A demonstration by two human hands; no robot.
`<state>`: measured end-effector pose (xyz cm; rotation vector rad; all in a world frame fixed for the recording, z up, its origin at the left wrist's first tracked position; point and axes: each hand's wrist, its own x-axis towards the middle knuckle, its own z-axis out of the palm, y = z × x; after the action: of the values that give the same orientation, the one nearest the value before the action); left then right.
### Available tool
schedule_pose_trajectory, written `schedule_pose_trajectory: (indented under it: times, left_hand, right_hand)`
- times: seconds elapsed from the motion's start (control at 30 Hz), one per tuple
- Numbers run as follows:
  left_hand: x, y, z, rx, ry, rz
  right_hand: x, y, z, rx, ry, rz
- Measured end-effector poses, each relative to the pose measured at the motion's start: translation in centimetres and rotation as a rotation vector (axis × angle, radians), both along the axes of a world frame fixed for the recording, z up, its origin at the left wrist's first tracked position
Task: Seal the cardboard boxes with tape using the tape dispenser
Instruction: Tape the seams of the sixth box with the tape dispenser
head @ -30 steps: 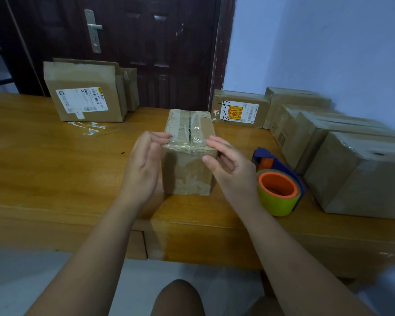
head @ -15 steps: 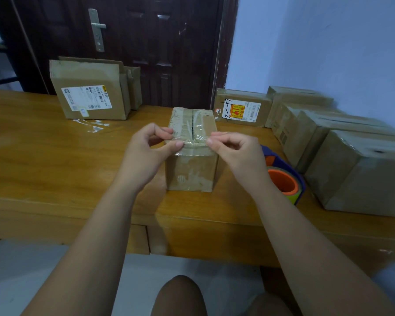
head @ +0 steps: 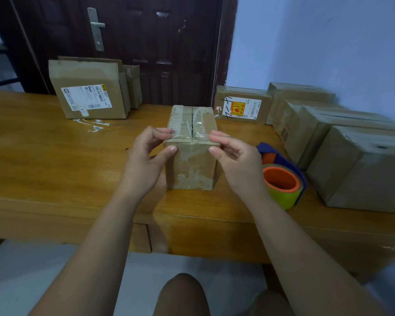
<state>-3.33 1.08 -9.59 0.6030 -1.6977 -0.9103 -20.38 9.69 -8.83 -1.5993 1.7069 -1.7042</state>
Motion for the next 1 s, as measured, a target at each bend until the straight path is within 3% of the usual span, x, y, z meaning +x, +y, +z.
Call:
schedule_pose_trajectory:
  times: [0.23, 0.33, 0.4, 0.47, 0.57, 0.73, 0.9, 1.0]
  left_hand:
    - [-0.1, 1.1, -0.2, -0.057, -0.044, 0.125]
    - [-0.2, 2.2, -0.6, -0.238, -0.135, 0.244]
    - [-0.6, 3.4, -1.1, -0.407, -0.221, 0.325]
    - [-1.1, 4.8, -1.1, -0.456, -0.279, 0.362]
    - [-1.2, 6.1, -0.6, -0.530, -0.321, 0.379]
    - [0.3, 5.8, 0.8, -0.473, -0.223, 0.362]
    - [3.1, 3.7, 1.2, -0.412, -0.401, 0.615]
    - [4.2, 3.6, 1.8, -0.335, -0.402, 0.586]
  right_hand:
    - [-0.2, 0.4, 0.5, 0.007, -0.076, 0.123]
    - [-0.9, 0.6, 1.2, 0.053, -0.049, 0.154]
    - [-0.9, 0.3, 1.5, 0.086, 0.025, 0.034]
    - [-0.2, 0.2, 1.5, 0.083, 0.154, -0.184]
    - [1.7, 1.0, 1.2, -0.073, 0.236, -0.323]
    - [3.3, 2.3, 0.4, 0.019, 0.374, -0.220]
    - [2.2, 1.7, 0.8, 0.109, 0.311, -0.158]
    - [1.5, 0.5, 1.5, 0.197, 0.295, -0.259]
